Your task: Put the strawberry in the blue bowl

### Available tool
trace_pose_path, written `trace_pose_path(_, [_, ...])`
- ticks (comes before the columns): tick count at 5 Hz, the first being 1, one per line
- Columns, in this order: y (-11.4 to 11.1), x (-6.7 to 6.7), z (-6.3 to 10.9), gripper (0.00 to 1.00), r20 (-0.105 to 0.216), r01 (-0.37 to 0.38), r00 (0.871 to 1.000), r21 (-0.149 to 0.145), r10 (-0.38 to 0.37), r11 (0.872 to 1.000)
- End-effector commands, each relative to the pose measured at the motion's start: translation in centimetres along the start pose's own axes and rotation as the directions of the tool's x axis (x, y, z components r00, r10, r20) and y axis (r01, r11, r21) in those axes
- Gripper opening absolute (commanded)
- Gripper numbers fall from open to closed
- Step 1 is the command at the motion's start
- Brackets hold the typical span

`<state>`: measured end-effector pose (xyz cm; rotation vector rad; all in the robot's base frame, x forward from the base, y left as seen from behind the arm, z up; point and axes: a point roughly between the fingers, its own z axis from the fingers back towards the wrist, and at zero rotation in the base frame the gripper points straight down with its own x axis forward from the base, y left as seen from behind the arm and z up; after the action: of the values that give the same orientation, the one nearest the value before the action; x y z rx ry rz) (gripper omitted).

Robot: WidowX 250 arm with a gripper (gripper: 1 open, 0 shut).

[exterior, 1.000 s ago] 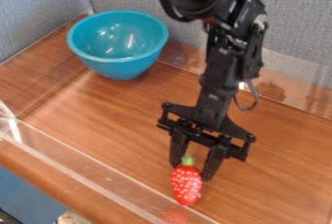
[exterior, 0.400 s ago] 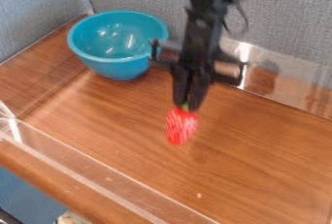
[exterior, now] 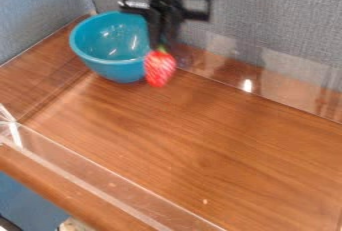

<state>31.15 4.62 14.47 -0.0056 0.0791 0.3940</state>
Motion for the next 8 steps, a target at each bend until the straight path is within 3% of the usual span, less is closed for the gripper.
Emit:
trace_pose_path(1, [2.0, 3.2, 1.9, 0.0, 0.062, -0.059, 0.996, -0.017, 0.06, 0.998])
trace_pose_path(2, [2.1, 4.6, 1.5, 0.0, 0.06, -0.056, 0.997, -0.012, 0.056, 0.998])
trace_pose_path(8, [3.5, 6.2, -0.4, 0.0, 0.06, 0.004, 0.998, 0.006, -0.004, 1.0])
